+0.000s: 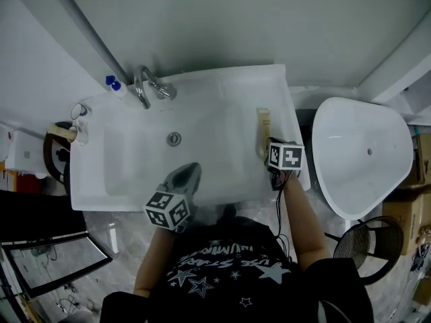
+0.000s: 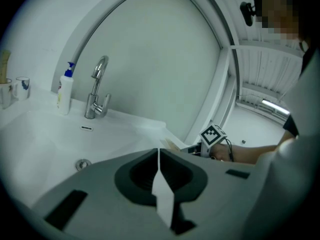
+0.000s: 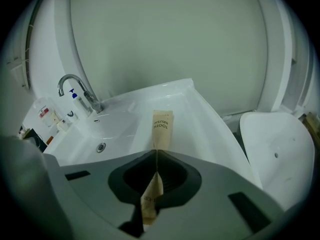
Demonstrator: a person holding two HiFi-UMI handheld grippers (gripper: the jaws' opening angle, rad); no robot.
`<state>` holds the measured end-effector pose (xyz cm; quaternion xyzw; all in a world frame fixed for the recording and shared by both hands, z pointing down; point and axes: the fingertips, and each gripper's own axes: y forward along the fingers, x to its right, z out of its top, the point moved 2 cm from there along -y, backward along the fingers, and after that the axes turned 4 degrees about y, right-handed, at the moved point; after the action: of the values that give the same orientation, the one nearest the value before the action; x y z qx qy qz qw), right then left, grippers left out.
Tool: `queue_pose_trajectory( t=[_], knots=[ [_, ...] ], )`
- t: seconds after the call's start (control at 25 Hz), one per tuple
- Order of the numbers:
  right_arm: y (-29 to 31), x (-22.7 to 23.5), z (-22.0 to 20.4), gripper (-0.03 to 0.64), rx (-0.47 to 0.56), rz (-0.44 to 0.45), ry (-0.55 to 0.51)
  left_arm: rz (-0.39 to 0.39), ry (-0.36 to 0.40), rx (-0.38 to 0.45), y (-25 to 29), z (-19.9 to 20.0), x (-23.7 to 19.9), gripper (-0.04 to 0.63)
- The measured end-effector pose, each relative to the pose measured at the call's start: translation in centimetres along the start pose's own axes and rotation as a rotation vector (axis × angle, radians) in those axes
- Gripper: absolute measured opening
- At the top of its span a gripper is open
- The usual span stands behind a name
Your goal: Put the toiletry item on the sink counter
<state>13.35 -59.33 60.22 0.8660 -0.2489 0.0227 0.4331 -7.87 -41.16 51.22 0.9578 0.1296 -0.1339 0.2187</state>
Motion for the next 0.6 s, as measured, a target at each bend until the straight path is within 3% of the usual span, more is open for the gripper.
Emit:
queue_pose_trajectory(
  t=[0.36,0.48,0.6],
  knots=[
    [0.1,-0.7,-0.2,0.024,0.014,-0.010,-0.032,-0.011,-0.007,0.004,-1.1,-0.2,-1.0,0.025],
    [-0.3,-0.9,-0.1,0.098,0.024,-0.017,-0.035,-0.026,-0.004,-0.001,-1.5,-0.2,-1.1,0.025],
    [-1.1,-1.0,0.0,0.106,0.044,-0.038,-0.044,-0.040,0.005,-0.006,-2.1,-0.1,-1.4,0.025]
  ],
)
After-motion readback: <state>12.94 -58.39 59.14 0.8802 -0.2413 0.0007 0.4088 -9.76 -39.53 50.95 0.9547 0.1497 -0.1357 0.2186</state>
